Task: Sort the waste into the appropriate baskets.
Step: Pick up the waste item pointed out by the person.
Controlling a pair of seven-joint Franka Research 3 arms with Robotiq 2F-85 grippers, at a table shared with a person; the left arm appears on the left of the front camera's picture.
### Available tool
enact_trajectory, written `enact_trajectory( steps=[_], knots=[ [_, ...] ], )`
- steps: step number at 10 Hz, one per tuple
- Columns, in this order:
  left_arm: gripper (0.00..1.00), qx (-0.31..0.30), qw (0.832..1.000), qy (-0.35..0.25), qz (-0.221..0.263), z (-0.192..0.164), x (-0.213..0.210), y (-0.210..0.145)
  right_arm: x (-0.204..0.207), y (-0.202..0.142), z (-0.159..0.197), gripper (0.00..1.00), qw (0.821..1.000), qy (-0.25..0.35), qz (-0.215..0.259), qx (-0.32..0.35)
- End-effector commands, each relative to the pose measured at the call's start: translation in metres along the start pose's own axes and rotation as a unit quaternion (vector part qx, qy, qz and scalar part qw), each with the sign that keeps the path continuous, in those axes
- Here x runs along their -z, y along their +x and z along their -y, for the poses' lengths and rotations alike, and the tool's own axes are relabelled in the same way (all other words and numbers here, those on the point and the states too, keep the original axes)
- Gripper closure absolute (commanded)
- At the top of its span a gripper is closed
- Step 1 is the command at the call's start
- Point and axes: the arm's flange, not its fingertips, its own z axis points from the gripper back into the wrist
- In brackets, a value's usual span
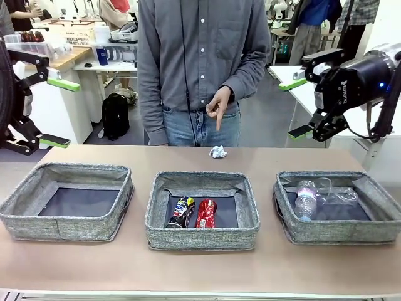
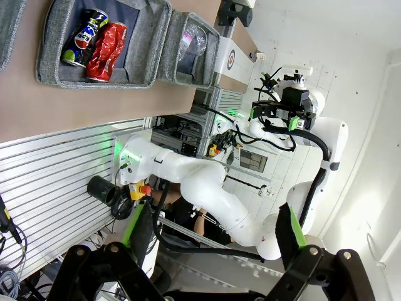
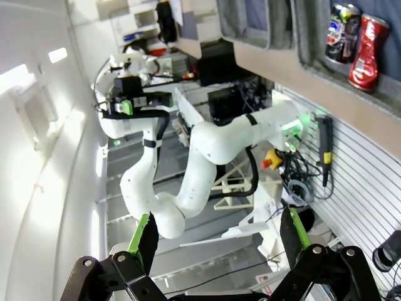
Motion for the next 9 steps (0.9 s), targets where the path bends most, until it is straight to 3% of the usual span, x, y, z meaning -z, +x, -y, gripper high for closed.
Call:
enact_trajectory(
  steps=[1, 4, 7, 9],
  knots=[
    [0.00, 0.010, 1.000, -0.011, -0.003, -0.002, 0.003, -0.002, 0.000, 0.000, -0.002, 0.00, 1.000, 0.013, -0.001, -0.013],
    [0.00, 0.010, 1.000, -0.011, -0.003, -0.002, 0.003, -0.002, 0.000, 0.000, 0.000, 0.00, 1.000, 0.000, 0.000, 0.000],
    [0.00, 0.010, 1.000, -0.011, -0.003, -0.002, 0.003, -0.002, 0.041, 0.074, -0.026, 0.00, 0.983, -0.171, 0.025, 0.064],
    [0.00, 0.010, 1.000, -0.011, -0.003, -0.002, 0.003, -0.002, 0.081, 0.128, -0.035, 0.00, 0.944, -0.283, 0.111, 0.124]
  ],
)
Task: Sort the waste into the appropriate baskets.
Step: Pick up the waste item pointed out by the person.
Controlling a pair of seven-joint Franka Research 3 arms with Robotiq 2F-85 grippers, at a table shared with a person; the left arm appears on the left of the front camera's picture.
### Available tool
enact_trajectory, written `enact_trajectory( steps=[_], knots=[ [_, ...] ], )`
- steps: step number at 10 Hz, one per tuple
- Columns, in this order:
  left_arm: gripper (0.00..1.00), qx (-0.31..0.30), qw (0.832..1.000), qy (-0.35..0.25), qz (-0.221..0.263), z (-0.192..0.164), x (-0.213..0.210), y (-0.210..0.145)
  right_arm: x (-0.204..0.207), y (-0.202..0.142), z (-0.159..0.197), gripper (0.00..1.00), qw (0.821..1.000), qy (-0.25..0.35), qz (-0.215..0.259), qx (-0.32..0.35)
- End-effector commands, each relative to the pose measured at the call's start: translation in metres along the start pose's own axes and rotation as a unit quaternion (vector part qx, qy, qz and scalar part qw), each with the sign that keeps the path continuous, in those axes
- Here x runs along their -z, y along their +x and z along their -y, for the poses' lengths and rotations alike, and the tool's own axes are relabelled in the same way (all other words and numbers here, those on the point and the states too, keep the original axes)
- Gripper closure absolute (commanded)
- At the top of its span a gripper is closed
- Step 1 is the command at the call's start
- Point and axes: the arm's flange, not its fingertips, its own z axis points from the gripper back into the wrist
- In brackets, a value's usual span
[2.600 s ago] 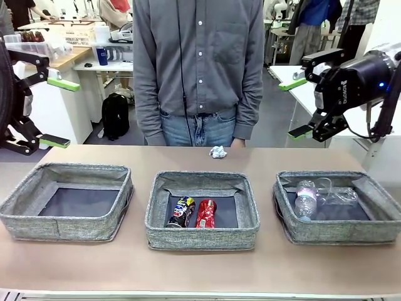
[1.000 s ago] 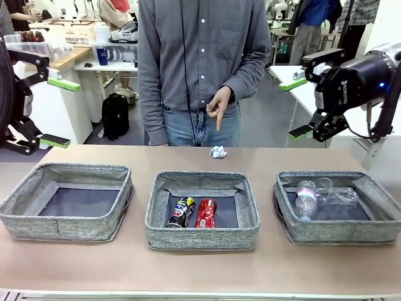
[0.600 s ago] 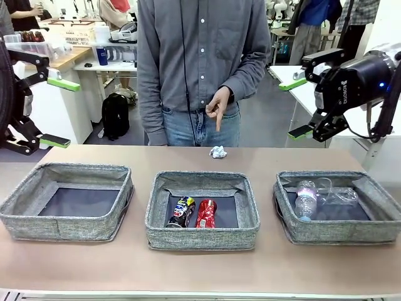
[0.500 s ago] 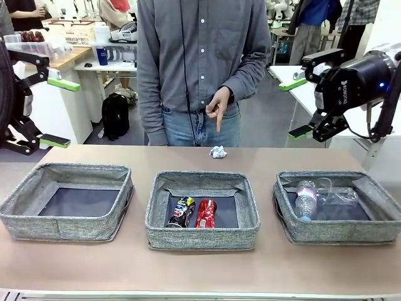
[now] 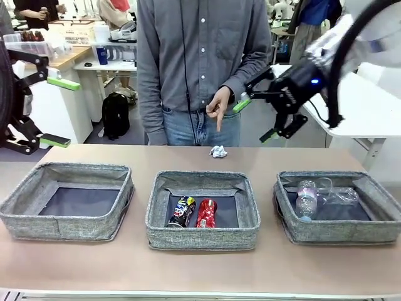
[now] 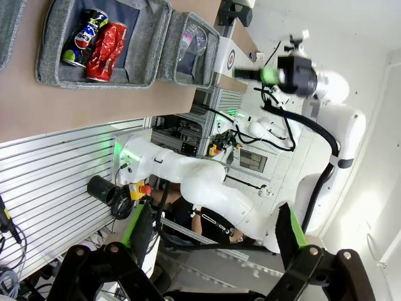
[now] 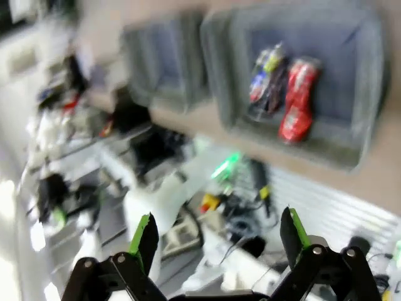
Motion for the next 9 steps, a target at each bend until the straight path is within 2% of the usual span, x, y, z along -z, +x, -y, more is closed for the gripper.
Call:
enact_trajectory(
  steps=[1, 3, 4, 5, 7, 8, 9],
  knots=[
    [0.00, 0.010, 1.000, -0.010, -0.003, -0.002, 0.003, -0.002, 0.037, 0.049, -0.031, 0.00, 0.991, -0.119, 0.033, 0.056],
    [0.00, 0.010, 1.000, -0.010, -0.003, -0.002, 0.003, -0.002, 0.093, 0.098, -0.048, 0.00, 0.972, -0.223, 0.060, 0.049],
    [0.00, 0.010, 1.000, -0.010, -0.003, -0.002, 0.003, -0.002, 0.114, 0.122, -0.046, 0.00, 0.958, -0.267, 0.091, 0.054],
    [0.00, 0.010, 1.000, -0.010, -0.003, -0.002, 0.003, -0.002, 0.128, 0.146, -0.041, 0.00, 0.949, -0.285, 0.125, 0.048],
    [0.00, 0.010, 1.000, -0.010, -0.003, -0.002, 0.003, -0.002, 0.149, 0.190, -0.024, 0.00, 0.927, -0.271, 0.258, -0.032],
    [0.00, 0.010, 1.000, -0.010, -0.003, -0.002, 0.003, -0.002, 0.155, 0.202, -0.013, 0.00, 0.921, -0.236, 0.302, -0.063],
    [0.00, 0.010, 1.000, -0.010, -0.003, -0.002, 0.003, -0.002, 0.158, 0.209, 0.000, 0.00, 0.925, -0.172, 0.324, -0.096]
  ],
)
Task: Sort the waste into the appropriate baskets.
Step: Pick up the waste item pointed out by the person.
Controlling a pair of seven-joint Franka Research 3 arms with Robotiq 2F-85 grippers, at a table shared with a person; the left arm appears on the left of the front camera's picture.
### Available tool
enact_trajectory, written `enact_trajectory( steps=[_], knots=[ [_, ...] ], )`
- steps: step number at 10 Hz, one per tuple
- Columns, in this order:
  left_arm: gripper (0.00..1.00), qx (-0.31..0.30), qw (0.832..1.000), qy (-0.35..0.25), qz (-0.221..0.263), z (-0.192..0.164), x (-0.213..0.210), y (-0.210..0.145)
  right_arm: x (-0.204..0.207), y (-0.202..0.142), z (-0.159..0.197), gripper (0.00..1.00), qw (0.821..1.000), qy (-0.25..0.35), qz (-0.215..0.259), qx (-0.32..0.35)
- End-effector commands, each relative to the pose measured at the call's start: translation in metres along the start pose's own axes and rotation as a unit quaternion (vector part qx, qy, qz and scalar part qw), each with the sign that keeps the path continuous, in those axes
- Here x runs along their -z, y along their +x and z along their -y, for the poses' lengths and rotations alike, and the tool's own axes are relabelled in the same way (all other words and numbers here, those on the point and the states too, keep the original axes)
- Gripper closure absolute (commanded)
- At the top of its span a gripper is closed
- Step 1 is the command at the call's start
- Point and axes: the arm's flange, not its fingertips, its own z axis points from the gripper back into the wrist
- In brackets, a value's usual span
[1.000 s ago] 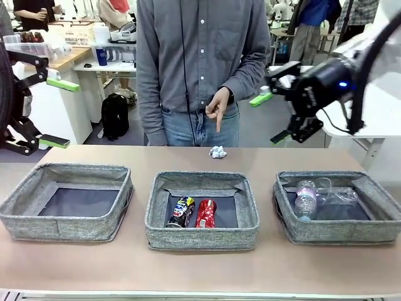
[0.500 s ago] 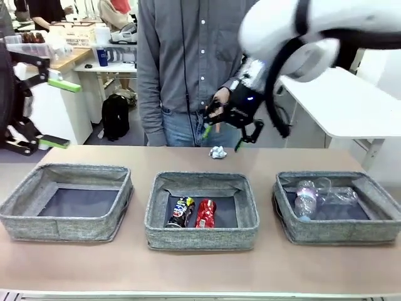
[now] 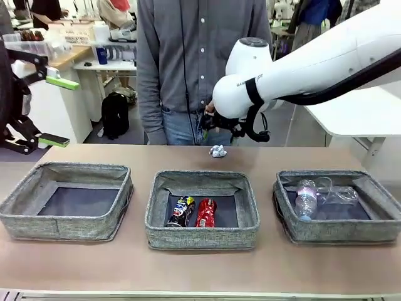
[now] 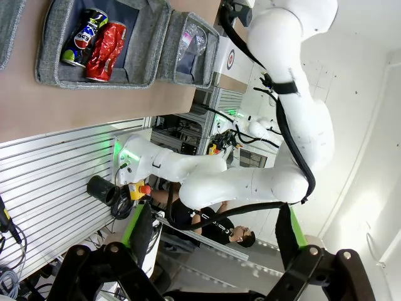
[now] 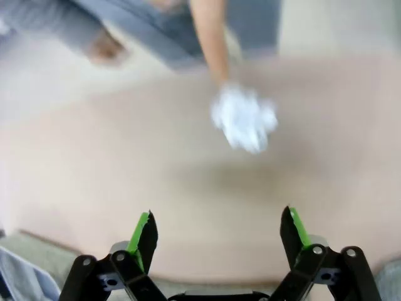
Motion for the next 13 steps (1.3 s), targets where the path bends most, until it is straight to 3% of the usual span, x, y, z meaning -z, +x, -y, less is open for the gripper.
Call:
enact_trajectory(
  steps=[1, 2, 4, 5, 7, 9, 13],
  knots=[
    [0.00, 0.010, 1.000, -0.010, -0.003, -0.002, 0.003, -0.002, 0.016, -0.012, 0.020, 0.00, 0.995, 0.075, 0.070, -0.021],
    [0.00, 0.010, 1.000, -0.010, -0.003, -0.002, 0.003, -0.002, 0.000, 0.000, 0.000, 0.00, 1.000, 0.000, 0.000, 0.000],
    [0.00, 0.010, 1.000, -0.010, -0.003, -0.002, 0.003, -0.002, 0.000, 0.000, 0.000, 0.00, 1.000, 0.000, 0.000, 0.000],
    [0.00, 0.010, 1.000, -0.010, -0.003, -0.002, 0.003, -0.002, 0.011, 0.001, 0.007, 0.00, 0.999, 0.024, 0.031, 0.003],
    [0.00, 0.010, 1.000, -0.010, -0.003, -0.002, 0.003, -0.002, 0.022, 0.008, 0.015, 0.00, 0.996, -0.072, 0.041, -0.018],
    [0.00, 0.010, 1.000, -0.010, -0.003, -0.002, 0.003, -0.002, 0.034, 0.010, 0.018, 0.00, 0.995, -0.079, 0.052, -0.021],
    [0.00, 0.010, 1.000, -0.010, -0.003, -0.002, 0.003, -0.002, 0.063, 0.022, 0.029, 0.00, 0.999, -0.023, 0.043, -0.025]
  ],
)
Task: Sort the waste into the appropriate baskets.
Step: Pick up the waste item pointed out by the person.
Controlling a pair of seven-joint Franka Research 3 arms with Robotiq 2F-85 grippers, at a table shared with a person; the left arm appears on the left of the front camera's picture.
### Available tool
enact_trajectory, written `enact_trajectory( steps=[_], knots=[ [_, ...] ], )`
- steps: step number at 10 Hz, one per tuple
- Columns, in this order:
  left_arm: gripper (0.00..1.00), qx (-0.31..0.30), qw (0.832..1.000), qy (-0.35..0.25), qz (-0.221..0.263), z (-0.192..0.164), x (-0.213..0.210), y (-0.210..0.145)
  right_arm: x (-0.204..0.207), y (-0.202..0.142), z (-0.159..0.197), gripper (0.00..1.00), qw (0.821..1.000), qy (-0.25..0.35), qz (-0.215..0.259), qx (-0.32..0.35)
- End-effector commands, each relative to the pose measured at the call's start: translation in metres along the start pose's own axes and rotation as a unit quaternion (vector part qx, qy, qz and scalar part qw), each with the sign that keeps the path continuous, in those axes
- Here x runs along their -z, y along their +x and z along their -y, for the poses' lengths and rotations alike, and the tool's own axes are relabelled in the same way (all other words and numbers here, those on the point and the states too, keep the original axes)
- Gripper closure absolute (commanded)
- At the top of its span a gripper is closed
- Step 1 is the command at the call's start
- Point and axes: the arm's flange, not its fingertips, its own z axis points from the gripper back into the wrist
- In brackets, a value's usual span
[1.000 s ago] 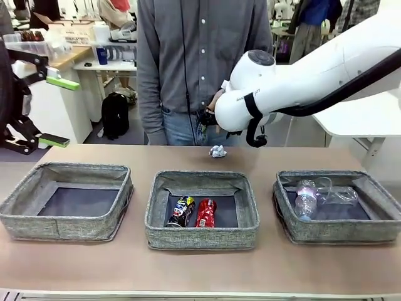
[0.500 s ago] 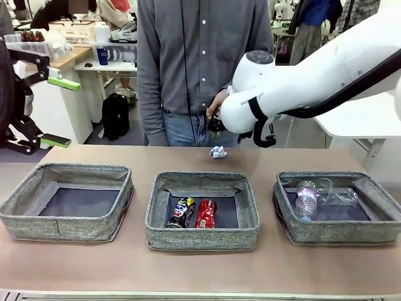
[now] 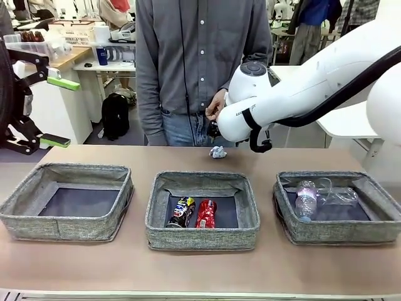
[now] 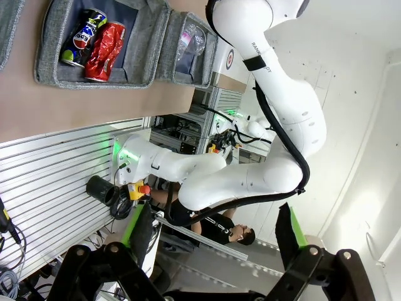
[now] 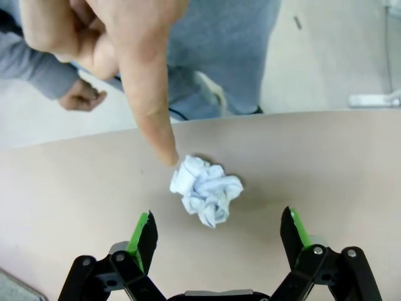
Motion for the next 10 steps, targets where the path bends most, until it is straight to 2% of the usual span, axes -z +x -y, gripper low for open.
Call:
enact_trajectory(
  steps=[1, 3, 6, 7, 8, 9, 10],
  knots=[
    [0.00, 0.010, 1.000, -0.008, -0.002, -0.002, 0.003, -0.002, 0.020, 0.007, 0.001, 0.00, 1.000, 0.024, -0.015, -0.003],
    [0.00, 0.010, 1.000, -0.008, -0.002, -0.002, 0.003, -0.002, 0.034, 0.003, 0.000, 0.00, 0.998, 0.046, -0.029, -0.009],
    [0.00, 0.010, 1.000, -0.008, -0.002, -0.002, 0.003, -0.002, 0.033, 0.000, -0.001, 0.00, 0.998, 0.054, -0.020, -0.023],
    [0.00, 0.010, 1.000, -0.008, -0.002, -0.002, 0.003, -0.002, 0.035, -0.001, 0.000, 0.26, 0.999, 0.038, -0.008, -0.018],
    [0.00, 0.010, 1.000, -0.008, -0.002, -0.002, 0.003, -0.002, 0.036, -0.003, -0.001, 0.60, 0.999, 0.036, -0.006, -0.022],
    [0.00, 0.010, 1.000, -0.008, -0.002, -0.002, 0.003, -0.002, 0.036, -0.003, -0.003, 0.86, 0.999, 0.037, -0.006, -0.027],
    [0.00, 0.010, 1.000, -0.008, -0.002, -0.002, 0.003, -0.002, 0.036, -0.003, -0.003, 1.00, 0.999, 0.035, -0.006, -0.028]
  ],
)
